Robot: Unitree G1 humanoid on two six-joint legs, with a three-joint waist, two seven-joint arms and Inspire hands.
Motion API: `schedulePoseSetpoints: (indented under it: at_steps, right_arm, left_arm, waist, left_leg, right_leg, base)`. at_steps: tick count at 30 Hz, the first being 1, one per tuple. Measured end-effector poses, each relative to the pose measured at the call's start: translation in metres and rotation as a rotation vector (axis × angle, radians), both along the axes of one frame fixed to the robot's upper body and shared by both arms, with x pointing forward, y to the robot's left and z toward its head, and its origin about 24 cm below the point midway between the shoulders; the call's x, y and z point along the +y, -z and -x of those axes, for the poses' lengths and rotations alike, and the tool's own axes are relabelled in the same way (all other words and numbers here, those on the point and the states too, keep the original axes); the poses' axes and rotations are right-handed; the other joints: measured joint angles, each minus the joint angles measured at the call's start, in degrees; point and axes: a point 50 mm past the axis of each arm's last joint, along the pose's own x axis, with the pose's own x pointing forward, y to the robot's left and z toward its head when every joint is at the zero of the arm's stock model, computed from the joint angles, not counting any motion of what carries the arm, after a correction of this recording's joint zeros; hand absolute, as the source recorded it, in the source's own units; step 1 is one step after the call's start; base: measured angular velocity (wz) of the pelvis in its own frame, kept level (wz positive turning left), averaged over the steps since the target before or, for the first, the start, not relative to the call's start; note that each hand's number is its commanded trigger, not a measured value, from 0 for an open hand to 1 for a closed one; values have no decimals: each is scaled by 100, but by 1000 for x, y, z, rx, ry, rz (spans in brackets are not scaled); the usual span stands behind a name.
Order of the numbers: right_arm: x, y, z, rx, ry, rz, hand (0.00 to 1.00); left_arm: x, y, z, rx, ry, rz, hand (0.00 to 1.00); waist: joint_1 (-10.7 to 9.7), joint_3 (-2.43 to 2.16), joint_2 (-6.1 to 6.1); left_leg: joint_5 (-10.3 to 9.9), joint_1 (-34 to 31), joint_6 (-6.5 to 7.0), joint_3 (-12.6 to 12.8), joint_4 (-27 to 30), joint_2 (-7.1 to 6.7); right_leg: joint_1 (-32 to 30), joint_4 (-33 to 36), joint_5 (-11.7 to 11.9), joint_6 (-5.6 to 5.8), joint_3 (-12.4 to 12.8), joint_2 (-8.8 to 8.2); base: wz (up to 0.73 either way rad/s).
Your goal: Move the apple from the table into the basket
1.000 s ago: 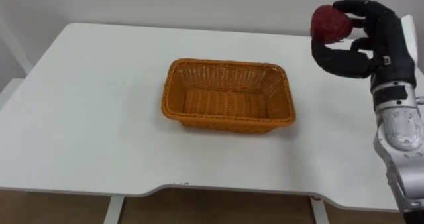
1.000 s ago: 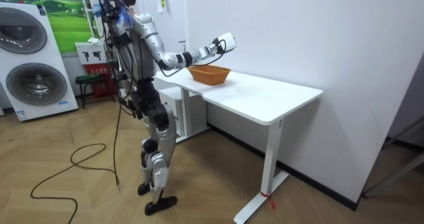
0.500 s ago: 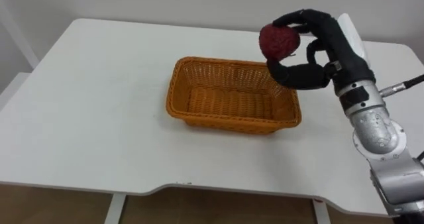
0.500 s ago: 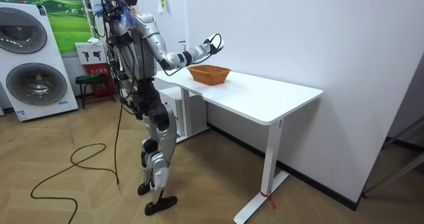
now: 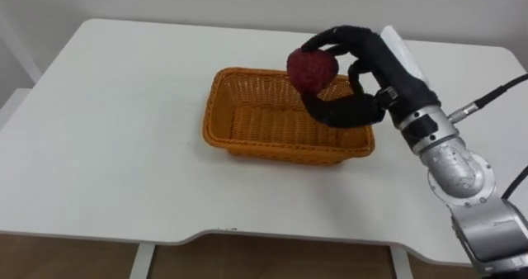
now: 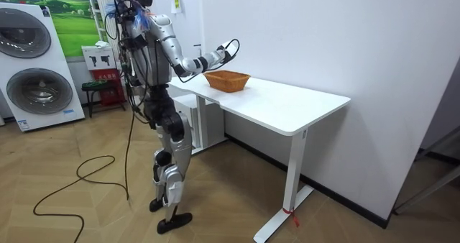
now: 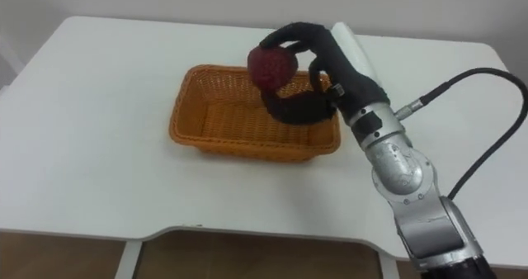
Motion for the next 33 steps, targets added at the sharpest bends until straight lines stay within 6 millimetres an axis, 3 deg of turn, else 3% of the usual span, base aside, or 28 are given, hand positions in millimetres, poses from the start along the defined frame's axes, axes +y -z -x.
schedulePoseSetpoints:
  at_steps: [11,21,27,33]
  right_arm:
    - [2,15,10,56,-11,14,0]
    - [-3,9,10,18,27,-38,0]
    - [-31,-17,9,-137,175,-100,0]
    - [-72,-44,16,-352,423,-245,0]
  left_arm:
    - [-1,1,1,11,8,13,0]
    - [-1,1,4,1,-11,-19,0]
    - [3,1,12,-6,-65,-43,0]
    - [6,0,34,24,-98,-69,0]
  waist:
    - [-3,2,9]
    - [-41,-13,-11]
    - [-95,-27,-21]
    - [-352,-40,-51]
  left_leg:
    - [0,25,0,35,-5,9]
    - [0,94,0,54,-18,9]
    - [0,93,0,51,-50,7]
    - [0,201,1,92,-66,7]
  right_leg:
    - [6,3,0,0,122,15]
    - [53,13,1,0,175,19]
    - [45,7,1,1,161,18]
    - [105,7,0,1,185,14]
  base:
    - [-2]
    - [-1]
    - [0]
    - [-1]
